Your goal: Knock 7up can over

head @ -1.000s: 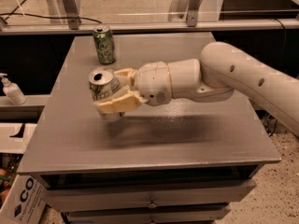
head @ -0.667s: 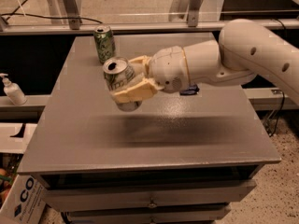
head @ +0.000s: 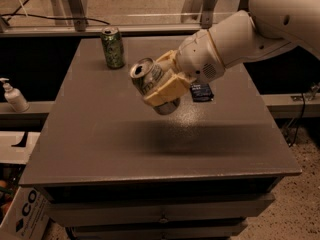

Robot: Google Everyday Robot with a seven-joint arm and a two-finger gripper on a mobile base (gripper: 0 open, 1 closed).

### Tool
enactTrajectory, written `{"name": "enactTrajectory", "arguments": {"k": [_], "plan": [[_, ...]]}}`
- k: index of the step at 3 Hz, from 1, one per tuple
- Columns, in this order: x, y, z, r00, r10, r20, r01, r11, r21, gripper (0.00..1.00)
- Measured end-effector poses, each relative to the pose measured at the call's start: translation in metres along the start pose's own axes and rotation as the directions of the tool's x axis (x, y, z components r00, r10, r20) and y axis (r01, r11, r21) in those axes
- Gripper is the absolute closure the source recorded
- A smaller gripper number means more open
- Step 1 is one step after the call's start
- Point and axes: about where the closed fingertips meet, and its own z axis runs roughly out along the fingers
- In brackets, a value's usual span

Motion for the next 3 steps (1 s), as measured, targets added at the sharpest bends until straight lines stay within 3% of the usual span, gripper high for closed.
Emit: {"name": "enactTrajectory", "arguments": {"k": [1,2,3], "plan": [[0.016,0.001,-0.006,0.986,0.004,-0.167,-0.011,0.9992,-0.038,1.0],[0.032,0.001,-0.006,0.949,0.0,-0.315,-0.028,0.996,-0.085,1.0],[0.05,0.0,0.0,0.908,0.001,-0.418,-0.058,0.9906,-0.124,1.0]]}}
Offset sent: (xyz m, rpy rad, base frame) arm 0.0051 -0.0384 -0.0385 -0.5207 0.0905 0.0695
